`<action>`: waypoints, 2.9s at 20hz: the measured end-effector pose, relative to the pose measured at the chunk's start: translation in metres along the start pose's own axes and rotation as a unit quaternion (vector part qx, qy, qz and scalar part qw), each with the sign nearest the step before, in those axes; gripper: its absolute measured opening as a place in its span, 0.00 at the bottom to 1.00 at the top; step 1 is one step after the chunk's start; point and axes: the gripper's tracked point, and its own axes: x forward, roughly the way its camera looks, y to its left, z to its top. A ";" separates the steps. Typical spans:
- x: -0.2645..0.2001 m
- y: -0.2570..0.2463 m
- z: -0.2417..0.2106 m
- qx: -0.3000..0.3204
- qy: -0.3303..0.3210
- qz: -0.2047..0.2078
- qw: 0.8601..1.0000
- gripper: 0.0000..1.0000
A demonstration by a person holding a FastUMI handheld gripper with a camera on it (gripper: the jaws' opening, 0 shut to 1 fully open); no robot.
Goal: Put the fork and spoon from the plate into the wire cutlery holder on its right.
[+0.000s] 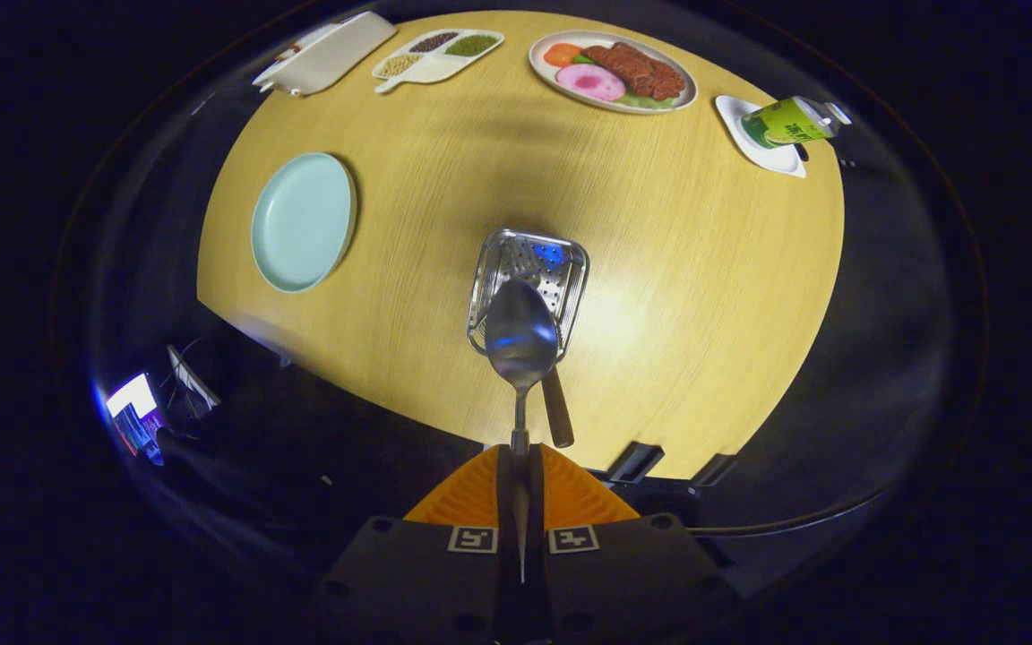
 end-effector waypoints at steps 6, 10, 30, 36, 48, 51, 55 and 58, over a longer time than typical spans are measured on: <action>0.016 -0.005 0.024 -0.031 0.102 -0.032 0.994 0.06; 0.028 -0.010 0.037 -0.035 0.130 -0.052 0.990 0.06; 0.018 -0.009 0.054 -0.029 0.046 -0.046 0.997 0.58; -0.001 -0.009 0.058 -0.014 -0.084 -0.046 0.995 0.99; -0.141 -0.020 0.058 0.029 -0.486 -0.128 0.864 0.99; -0.190 -0.040 0.045 0.038 -0.567 -0.162 0.806 0.99; -0.238 -0.045 0.018 0.030 -0.663 -0.185 0.725 0.98; -0.246 -0.045 0.007 0.016 -0.699 -0.167 0.695 0.98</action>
